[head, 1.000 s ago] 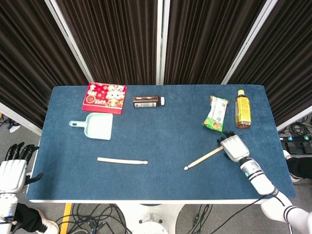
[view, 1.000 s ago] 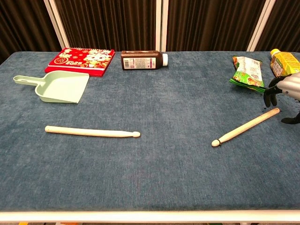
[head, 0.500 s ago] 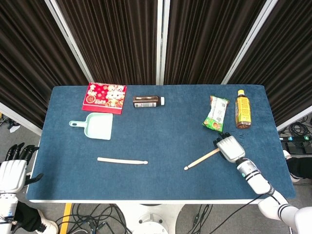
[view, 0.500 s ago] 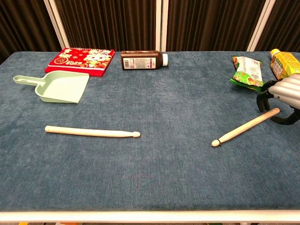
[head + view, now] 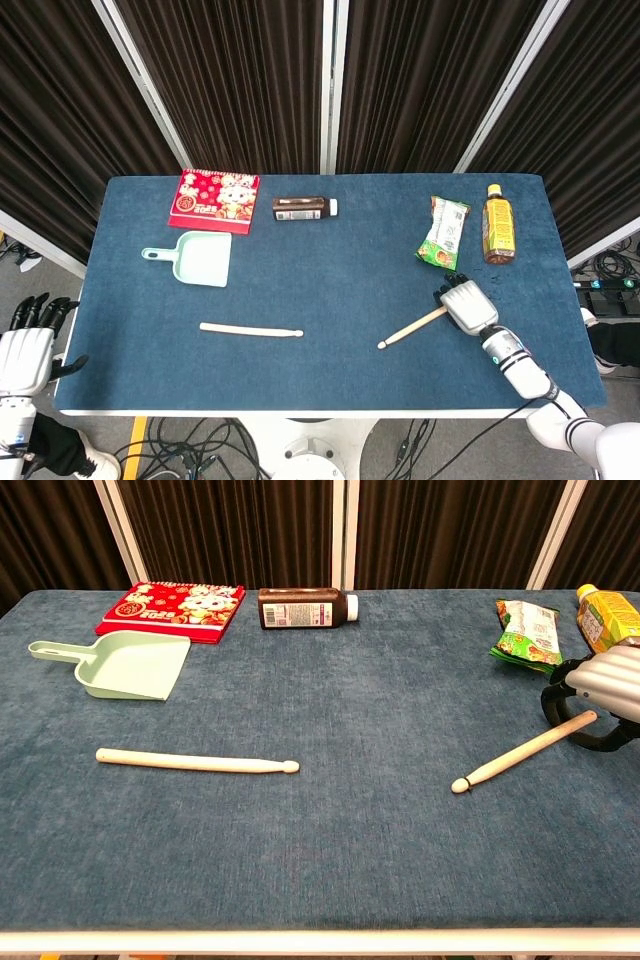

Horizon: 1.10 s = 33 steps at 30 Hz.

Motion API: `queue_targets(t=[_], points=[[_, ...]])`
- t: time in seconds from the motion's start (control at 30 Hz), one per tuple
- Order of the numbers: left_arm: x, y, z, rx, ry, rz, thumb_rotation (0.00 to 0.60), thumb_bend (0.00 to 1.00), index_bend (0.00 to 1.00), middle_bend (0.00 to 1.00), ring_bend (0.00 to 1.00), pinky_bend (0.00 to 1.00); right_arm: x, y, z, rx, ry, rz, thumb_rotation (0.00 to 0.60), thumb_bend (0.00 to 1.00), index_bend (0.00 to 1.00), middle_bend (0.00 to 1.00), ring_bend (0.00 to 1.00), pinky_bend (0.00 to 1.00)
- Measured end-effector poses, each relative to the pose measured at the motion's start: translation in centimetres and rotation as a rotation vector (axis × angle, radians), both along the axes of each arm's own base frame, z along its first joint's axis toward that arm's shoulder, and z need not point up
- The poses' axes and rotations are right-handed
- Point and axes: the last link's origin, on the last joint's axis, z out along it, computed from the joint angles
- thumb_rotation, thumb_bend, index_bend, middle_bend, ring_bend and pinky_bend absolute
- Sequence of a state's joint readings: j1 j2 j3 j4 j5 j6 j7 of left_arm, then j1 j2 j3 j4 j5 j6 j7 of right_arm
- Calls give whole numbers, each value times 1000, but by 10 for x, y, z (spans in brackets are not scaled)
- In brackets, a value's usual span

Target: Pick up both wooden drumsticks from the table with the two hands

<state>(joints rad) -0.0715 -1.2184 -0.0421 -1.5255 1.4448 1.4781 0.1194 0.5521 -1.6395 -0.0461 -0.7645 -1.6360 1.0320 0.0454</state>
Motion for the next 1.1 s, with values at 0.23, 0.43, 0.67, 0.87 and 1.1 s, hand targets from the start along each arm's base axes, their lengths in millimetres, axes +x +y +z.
queue_targets(t=[0.23, 0.43, 0.67, 0.87, 1.1], points=[[2, 7, -2, -30, 6, -33, 600, 0, 233, 167, 60, 87, 2, -2, 3, -10, -11, 9, 600, 500, 685, 572, 347, 365], [12, 32, -10, -100, -30, -101, 600, 0, 256, 231, 164, 237, 12, -3, 25, -47, -72, 29, 600, 634, 701, 596, 376, 389], [38, 74, -36, -186, -75, -192, 600, 50, 428, 360, 491, 699, 36, -1, 74, -107, -216, 21, 600, 681, 695, 589, 375, 391], [61, 102, -82, -317, -76, -225, 600, 138, 489, 464, 713, 848, 64, -3, 133, -211, -312, 16, 600, 700, 694, 588, 376, 391], [82, 111, -136, -409, -13, -222, 600, 179, 489, 503, 777, 867, 65, 1, 157, -287, -310, -14, 600, 703, 693, 587, 376, 391]])
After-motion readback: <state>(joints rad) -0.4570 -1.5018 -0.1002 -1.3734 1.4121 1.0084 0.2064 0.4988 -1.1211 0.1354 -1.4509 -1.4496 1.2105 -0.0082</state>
